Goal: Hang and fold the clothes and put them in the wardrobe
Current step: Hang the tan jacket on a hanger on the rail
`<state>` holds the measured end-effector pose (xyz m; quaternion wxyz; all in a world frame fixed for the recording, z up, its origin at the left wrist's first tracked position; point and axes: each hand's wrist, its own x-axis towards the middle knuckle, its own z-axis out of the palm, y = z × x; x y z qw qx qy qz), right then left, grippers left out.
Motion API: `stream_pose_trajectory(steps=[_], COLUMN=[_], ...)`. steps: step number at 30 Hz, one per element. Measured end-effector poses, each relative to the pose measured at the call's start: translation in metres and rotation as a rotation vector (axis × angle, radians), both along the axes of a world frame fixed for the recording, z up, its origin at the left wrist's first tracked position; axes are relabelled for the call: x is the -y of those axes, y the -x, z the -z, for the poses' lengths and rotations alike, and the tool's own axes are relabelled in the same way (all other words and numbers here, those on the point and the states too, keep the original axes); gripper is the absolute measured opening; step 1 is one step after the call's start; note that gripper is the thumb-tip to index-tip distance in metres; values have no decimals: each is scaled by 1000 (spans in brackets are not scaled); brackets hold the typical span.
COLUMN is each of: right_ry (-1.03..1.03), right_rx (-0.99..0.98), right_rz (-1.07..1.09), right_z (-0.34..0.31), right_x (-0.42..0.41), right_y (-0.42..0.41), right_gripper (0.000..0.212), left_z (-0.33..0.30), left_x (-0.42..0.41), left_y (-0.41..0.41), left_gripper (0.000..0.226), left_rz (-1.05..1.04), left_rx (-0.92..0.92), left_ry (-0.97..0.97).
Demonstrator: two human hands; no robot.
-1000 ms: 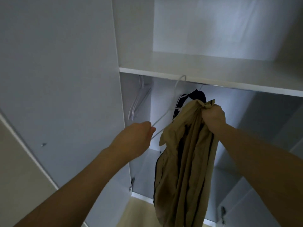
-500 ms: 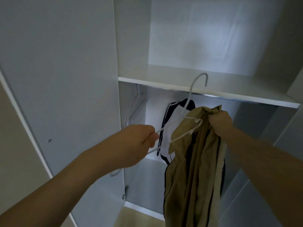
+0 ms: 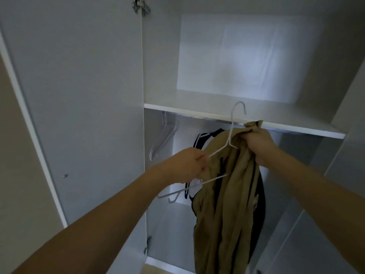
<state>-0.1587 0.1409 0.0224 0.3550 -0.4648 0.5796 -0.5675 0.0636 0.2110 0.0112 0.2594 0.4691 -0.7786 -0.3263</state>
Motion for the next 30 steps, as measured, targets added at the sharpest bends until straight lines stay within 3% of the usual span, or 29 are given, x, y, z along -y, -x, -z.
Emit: stream_pose_trajectory(steps=[2, 7, 12, 14, 16, 17, 20, 21, 22, 24, 28, 30], right_ry=[47, 150, 124, 128, 136, 151, 227, 248, 261, 271, 273, 265], right_rx=[-69, -546, -1027, -1004, -834, -766, -615, -573, -541, -502, -502, -516], right_rz=[-63, -101, -242, -196, -158, -142, -38, 2, 33, 61, 98, 116], right_z=[-8, -29, -40, -42, -43, -42, -41, -41, -42, -43, -40, -35], right_x=[-12, -43, -54, -48, -42, -41, -40, -39, -38, -36, -33, -35], right_y=[-13, -8, -4, 0, 7, 12, 27, 32, 35, 38, 44, 51], right_gripper=[18, 23, 24, 21, 22, 22, 17, 18, 20, 25, 33, 37], left_z=[9, 19, 23, 28, 33, 37, 68, 80, 92, 113, 141, 147], left_x=[9, 18, 29, 38, 43, 44, 43, 42, 39, 31, 13, 20], left_y=[0, -14, -9, -5, -6, -10, -22, -17, -8, 18, 54, 51], left_gripper=[36, 39, 33, 27, 35, 37, 52, 59, 58, 49, 72, 47], left_rz=[25, 55, 54, 49, 35, 39, 57, 21, -40, -103, 63, -29], left_rx=[35, -31, -47, 26, 14, -157, -1080, -1174, -1142, -847, -561, -450], left_ry=[141, 503, 495, 459, 384, 283, -302, -411, -482, -525, -375, -242])
